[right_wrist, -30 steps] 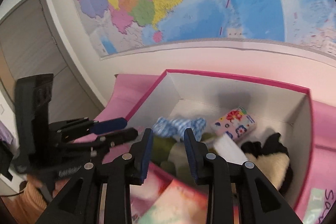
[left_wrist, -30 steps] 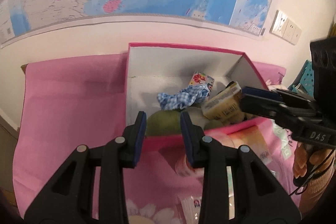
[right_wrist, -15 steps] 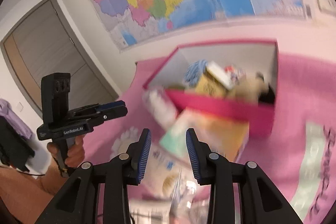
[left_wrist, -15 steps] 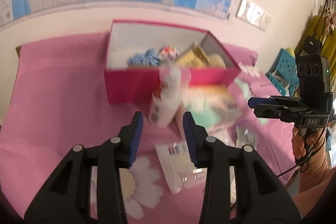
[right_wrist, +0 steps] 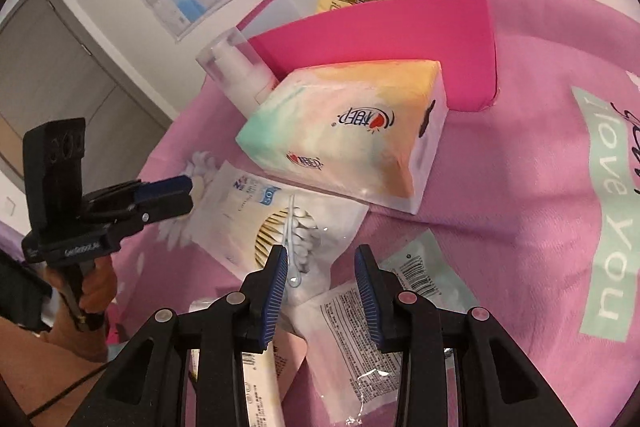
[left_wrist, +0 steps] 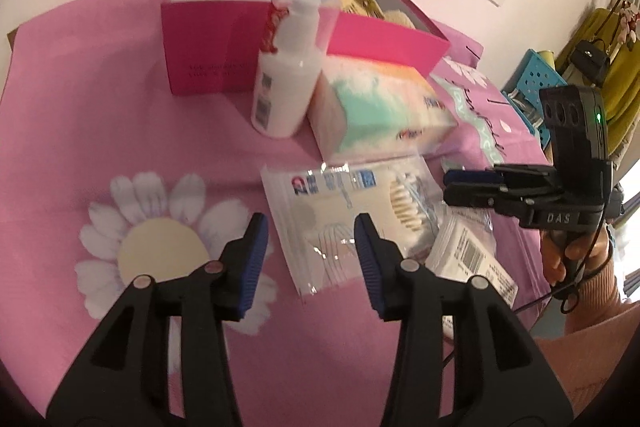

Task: Organize soft objects
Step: 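Move the left tool to the clear cotton swab bag, then close the left tool on the cotton swab bag and lift it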

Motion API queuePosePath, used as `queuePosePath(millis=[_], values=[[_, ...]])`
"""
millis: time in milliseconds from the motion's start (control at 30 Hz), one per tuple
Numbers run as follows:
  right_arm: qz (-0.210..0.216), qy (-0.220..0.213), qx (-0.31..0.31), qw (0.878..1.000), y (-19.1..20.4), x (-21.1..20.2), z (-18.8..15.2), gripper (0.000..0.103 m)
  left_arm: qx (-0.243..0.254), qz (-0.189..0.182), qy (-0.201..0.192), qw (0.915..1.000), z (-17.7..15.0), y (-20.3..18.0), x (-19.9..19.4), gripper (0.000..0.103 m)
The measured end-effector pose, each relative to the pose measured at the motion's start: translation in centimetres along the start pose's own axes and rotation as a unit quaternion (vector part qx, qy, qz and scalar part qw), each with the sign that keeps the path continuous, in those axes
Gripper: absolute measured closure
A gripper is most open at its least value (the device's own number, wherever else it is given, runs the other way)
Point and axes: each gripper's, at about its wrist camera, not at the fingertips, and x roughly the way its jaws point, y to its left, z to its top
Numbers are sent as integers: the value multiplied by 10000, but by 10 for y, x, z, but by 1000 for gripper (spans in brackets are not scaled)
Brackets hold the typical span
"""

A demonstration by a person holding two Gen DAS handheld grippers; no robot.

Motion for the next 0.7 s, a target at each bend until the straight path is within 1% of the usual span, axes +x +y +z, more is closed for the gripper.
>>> queuePosePath(millis=[133, 300, 333, 433, 500, 533, 567, 600, 700], values=[[-63, 0, -5, 10000, 1, 2, -2, 62, -18, -48, 159, 9999, -7, -2, 7, 56], [-13, 126, -42, 9999, 5, 14, -3, 62, -32, -88, 376, 9992, -12, -3, 17, 56], [6, 79, -71, 9999, 6, 14, -3, 62, -33, -98, 409, 9991, -13, -3, 19, 56], [88, 43, -5, 10000, 4, 14, -2, 60, -38, -148, 407, 9991, -13, -4, 21, 56], [211, 13, 47, 9998, 2, 13, -3, 60, -116, -261, 405, 9988, -12, -2, 21, 56], [299, -6, 90, 9995, 1, 13, -4, 62, -145, -316, 406, 9986, -11, -1, 21, 56], [340, -30, 102, 9994, 1, 12, -4, 70, -158, -321, 400, 9986, -11, -1, 21, 56], [430, -10, 103, 9990, 2, 13, -5, 73, -163, -322, 396, 9986, -11, -1, 21, 56], [359, -64, 32, 9993, 7, 14, -6, 77, -219, -361, 383, 9984, -11, -1, 20, 56]])
